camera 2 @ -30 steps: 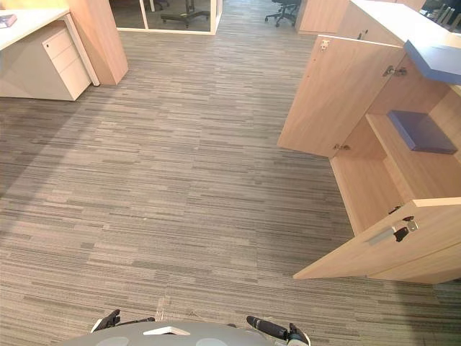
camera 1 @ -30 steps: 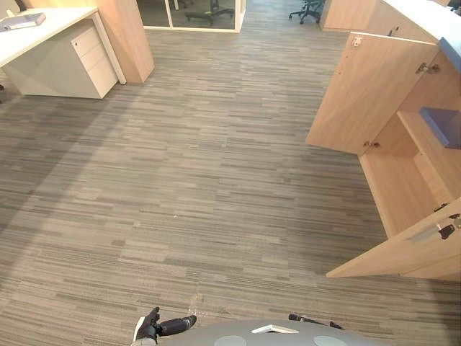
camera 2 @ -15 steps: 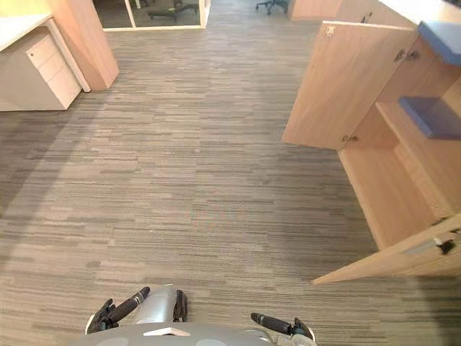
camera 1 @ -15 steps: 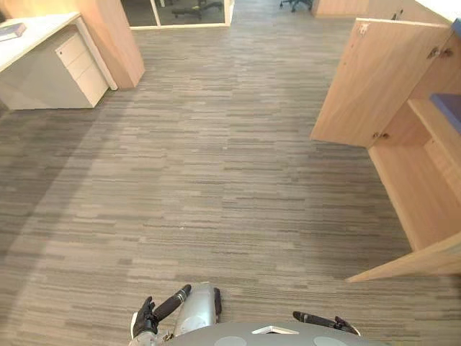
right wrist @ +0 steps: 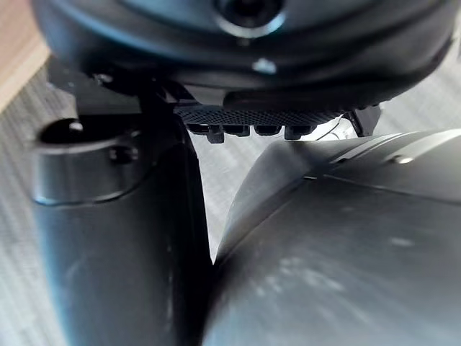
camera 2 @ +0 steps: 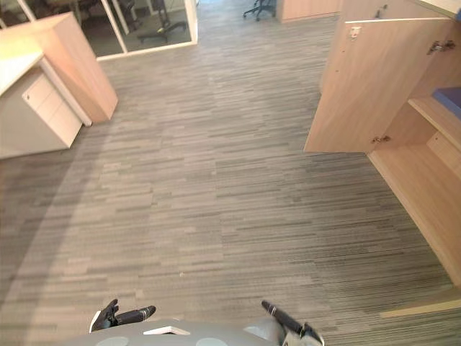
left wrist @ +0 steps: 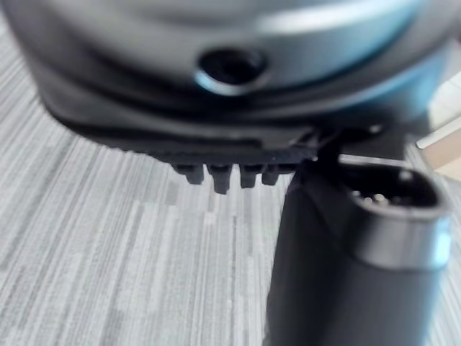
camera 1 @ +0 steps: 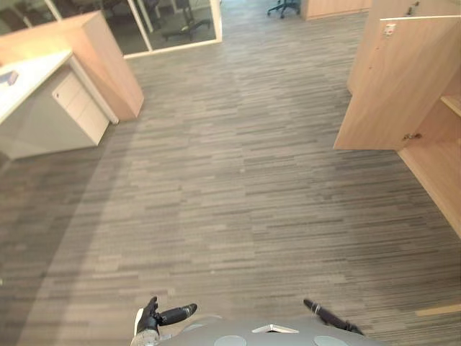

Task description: Walk over to the cabinet, pick up the folder, carry it to the office cabinet, place the folder inside the office cabinet, then close the office cabinet door

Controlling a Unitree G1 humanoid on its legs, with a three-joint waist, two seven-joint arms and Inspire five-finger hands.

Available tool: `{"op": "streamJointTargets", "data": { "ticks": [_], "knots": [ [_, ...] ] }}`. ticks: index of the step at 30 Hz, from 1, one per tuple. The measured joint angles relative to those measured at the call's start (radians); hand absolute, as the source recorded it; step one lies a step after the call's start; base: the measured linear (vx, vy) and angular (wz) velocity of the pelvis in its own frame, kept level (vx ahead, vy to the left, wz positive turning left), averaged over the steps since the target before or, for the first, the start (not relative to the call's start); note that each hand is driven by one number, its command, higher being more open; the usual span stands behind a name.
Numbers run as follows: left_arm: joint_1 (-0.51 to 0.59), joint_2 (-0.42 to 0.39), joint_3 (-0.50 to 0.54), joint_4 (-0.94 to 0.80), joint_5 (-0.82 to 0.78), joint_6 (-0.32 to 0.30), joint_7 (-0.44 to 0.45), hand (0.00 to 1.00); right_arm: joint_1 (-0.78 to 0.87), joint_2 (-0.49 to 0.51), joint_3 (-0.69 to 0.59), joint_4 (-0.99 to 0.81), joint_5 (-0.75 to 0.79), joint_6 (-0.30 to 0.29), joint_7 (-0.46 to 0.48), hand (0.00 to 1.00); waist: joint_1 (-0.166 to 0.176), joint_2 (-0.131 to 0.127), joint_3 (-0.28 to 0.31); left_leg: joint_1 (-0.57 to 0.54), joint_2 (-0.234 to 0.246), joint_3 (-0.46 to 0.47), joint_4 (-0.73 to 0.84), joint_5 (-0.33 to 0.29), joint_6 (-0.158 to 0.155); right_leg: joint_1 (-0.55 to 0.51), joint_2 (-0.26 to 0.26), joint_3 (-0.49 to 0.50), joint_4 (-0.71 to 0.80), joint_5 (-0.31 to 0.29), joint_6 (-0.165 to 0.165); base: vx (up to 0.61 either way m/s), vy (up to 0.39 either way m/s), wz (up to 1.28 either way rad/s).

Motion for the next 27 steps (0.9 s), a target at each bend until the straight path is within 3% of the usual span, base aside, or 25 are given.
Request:
{"op": "streamJointTargets", "data": {
  "ticks": [1, 2, 3, 4, 6, 7, 8, 10, 11, 13, 14, 15, 16, 17, 18, 20, 22, 23, 24, 26, 27],
  "knots": [
    [0.000, 0.000, -0.016, 0.003, -0.002, -0.001, -0.009, 1.00, -0.002, 0.005, 0.016, -0.009, 0.003, -0.008, -0.003, 1.00, -0.011, 0.008, 0.002, 0.057, 0.010, -0.021, -0.040, 0.003, 0.006, -0.043, 0.041, -0.066, 0.072, -0.086, 0.017, 0.28, 0.119, 0.13],
    [-0.005, 0.000, -0.025, 0.013, -0.002, -0.001, -0.014, 1.00, -0.004, 0.015, 0.029, -0.020, 0.003, -0.010, -0.007, 1.00, -0.016, 0.010, 0.005, 0.090, 0.025, -0.033, -0.063, 0.004, 0.007, -0.072, 0.080, -0.118, 0.079, -0.157, 0.054, 0.28, 0.063, 0.17],
    [-0.014, 0.005, -0.027, 0.025, -0.002, 0.001, -0.026, 1.00, -0.006, 0.024, 0.036, -0.039, 0.010, -0.015, -0.010, 1.00, -0.017, 0.010, 0.013, 0.120, 0.038, -0.040, -0.084, 0.004, 0.007, -0.104, 0.120, -0.172, 0.065, -0.217, 0.075, 0.30, 0.011, 0.09],
    [-0.038, 0.010, -0.025, 0.039, -0.001, 0.002, -0.030, 1.00, -0.014, 0.036, 0.066, -0.061, 0.037, -0.021, -0.020, 1.00, -0.016, 0.004, 0.054, 0.185, 0.067, -0.045, -0.124, -0.005, 0.007, -0.163, 0.188, -0.285, -0.051, -0.278, 0.109, 0.29, -0.010, 0.03],
    [-0.048, 0.013, -0.018, 0.039, 0.003, 0.004, -0.029, 1.00, -0.023, 0.051, 0.093, -0.082, 0.049, -0.025, -0.026, 1.00, -0.017, -0.006, 0.077, 0.218, 0.085, -0.047, -0.143, -0.016, 0.007, -0.184, 0.221, -0.375, -0.199, -0.275, 0.119, 0.20, -0.047, 0.03],
    [-0.055, 0.021, -0.003, 0.038, 0.015, 0.004, -0.032, 1.00, -0.028, 0.061, 0.113, -0.093, 0.065, -0.026, -0.029, 1.00, -0.017, -0.021, 0.087, 0.231, 0.093, -0.049, -0.149, -0.033, -0.002, -0.206, 0.245, -0.451, -0.369, -0.246, 0.135, 0.29, -0.094, 0.07],
    [-0.065, 0.027, 0.020, 0.036, 0.031, 0.005, -0.036, 1.00, -0.032, 0.071, 0.125, -0.094, 0.073, -0.025, -0.030, 1.00, -0.016, -0.037, 0.098, 0.254, 0.097, -0.051, -0.153, -0.052, -0.016, -0.216, 0.265, -0.497, -0.511, -0.210, 0.132, 0.41, -0.140, 0.15],
    [-0.073, 0.028, 0.053, 0.036, 0.037, 0.005, -0.038, 1.00, -0.032, 0.081, 0.128, -0.095, 0.074, -0.025, -0.030, 1.00, -0.016, -0.058, 0.103, 0.276, 0.107, -0.068, -0.156, -0.085, -0.029, -0.228, 0.274, -0.528, -0.608, -0.176, 0.111, 0.43, -0.156, 0.25],
    [-0.072, 0.018, 0.072, 0.037, 0.038, 0.008, -0.036, 1.00, -0.030, 0.080, 0.130, -0.099, 0.078, -0.024, -0.029, 1.00, -0.018, -0.056, 0.097, 0.297, 0.133, -0.084, -0.155, -0.110, -0.034, -0.223, 0.286, -0.539, -0.592, -0.135, 0.059, 0.54, -0.195, 0.34],
    [-0.078, 0.008, 0.100, 0.036, 0.038, 0.012, -0.041, 1.00, -0.020, 0.076, 0.146, -0.100, 0.077, -0.022, -0.032, 1.00, -0.014, -0.051, 0.094, 0.293, 0.173, -0.091, -0.084, -0.118, -0.043, -0.195, 0.318, -0.557, -0.586, -0.132, 0.005, 0.64, -0.244, 0.29],
    [-0.077, -0.018, 0.134, 0.031, 0.036, 0.020, -0.039, 1.00, -0.014, 0.069, 0.145, -0.112, 0.077, -0.021, -0.033, 1.00, -0.019, -0.017, 0.090, 0.232, 0.233, -0.086, 0.106, -0.141, -0.084, -0.130, 0.379, -0.591, -0.638, -0.148, -0.017, 0.59, -0.235, 0.18],
    [-0.076, -0.024, 0.158, 0.027, 0.034, 0.022, -0.038, 1.00, -0.009, 0.067, 0.146, -0.118, 0.078, -0.021, -0.034, 1.00, -0.018, -0.004, 0.087, 0.191, 0.254, -0.078, 0.220, -0.141, -0.095, -0.102, 0.407, -0.595, -0.661, -0.154, -0.022, 0.69, -0.251, 0.02],
    [-0.063, -0.061, 0.230, 0.009, 0.008, 0.024, -0.039, 1.00, -0.001, 0.063, 0.152, -0.138, 0.078, -0.020, -0.033, 1.00, -0.013, 0.025, 0.089, 0.076, 0.319, -0.060, 0.554, -0.054, -0.181, -0.017, 0.483, -0.594, -0.724, -0.175, -0.023, 0.54, -0.155, -0.30],
    [-0.052, -0.078, 0.261, -0.004, -0.017, 0.024, -0.037, 1.00, -0.001, 0.061, 0.164, -0.144, 0.078, -0.020, -0.034, 1.00, -0.006, 0.036, 0.089, 0.007, 0.363, -0.055, 0.739, 0.012, -0.218, 0.034, 0.523, -0.577, -0.748, -0.192, -0.026, 0.53, -0.132, -0.50],
    [-0.045, -0.086, 0.279, -0.015, -0.040, 0.024, -0.037, 1.00, -0.005, 0.061, 0.181, -0.143, 0.079, -0.021, -0.035, 1.00, 0.000, 0.040, 0.090, -0.055, 0.404, -0.042, 0.905, 0.049, -0.239, 0.080, 0.555, -0.557, -0.764, -0.211, -0.023, 0.41, -0.083, -0.53],
    [-0.043, -0.082, 0.293, -0.021, -0.085, 0.024, -0.033, 1.00, -0.016, 0.077, 0.206, -0.120, 0.079, -0.019, -0.035, 1.00, 0.018, 0.023, 0.093, -0.161, 0.453, -0.024, 1.077, 0.048, -0.230, 0.183, 0.588, -0.511, -0.812, -0.231, -0.015, 0.47, -0.104, -0.63],
    [-0.034, -0.080, 0.302, -0.031, -0.106, 0.021, -0.024, 1.00, -0.022, 0.092, 0.214, -0.097, 0.078, -0.017, -0.036, 1.00, 0.040, -0.010, 0.086, -0.265, 0.458, -0.007, 1.059, 0.021, -0.206, 0.255, 0.591, -0.455, -0.885, -0.224, 0.016, 0.35, -0.081, -0.68],
    [-0.030, -0.084, 0.303, -0.036, -0.122, 0.019, -0.016, 1.00, -0.030, 0.090, 0.216, -0.092, 0.078, -0.016, -0.038, 1.00, 0.050, -0.010, 0.085, -0.310, 0.456, -0.004, 1.002, 0.002, -0.195, 0.285, 0.589, -0.427, -0.919, -0.216, 0.028, 0.26, -0.009, -0.78],
    [-0.026, -0.098, 0.305, -0.044, -0.131, 0.017, -0.008, 1.00, -0.044, 0.088, 0.215, -0.090, 0.079, -0.014, -0.043, 1.00, 0.066, -0.004, 0.087, -0.352, 0.453, -0.010, 0.870, -0.026, -0.183, 0.326, 0.587, -0.385, -0.953, -0.206, 0.044, 0.36, 0.057, -0.97],
    [-0.017, -0.109, 0.303, -0.055, -0.137, 0.015, 0.005, 1.00, -0.059, 0.087, 0.219, -0.075, 0.080, -0.012, -0.051, 1.00, 0.076, -0.003, 0.088, -0.363, 0.432, -0.056, 0.578, -0.043, -0.196, 0.365, 0.570, -0.326, -0.976, -0.209, 0.065, 0.41, 0.168, -0.93],
    [-0.011, -0.116, 0.303, -0.060, -0.138, 0.013, 0.013, 1.00, -0.067, 0.089, 0.232, -0.074, 0.081, -0.011, -0.052, 1.00, 0.078, -0.003, 0.088, -0.357, 0.414, -0.134, 0.373, -0.033, -0.206, 0.376, 0.557, -0.283, -0.976, -0.222, 0.087, 0.35, 0.239, -0.97]
  ]
}}
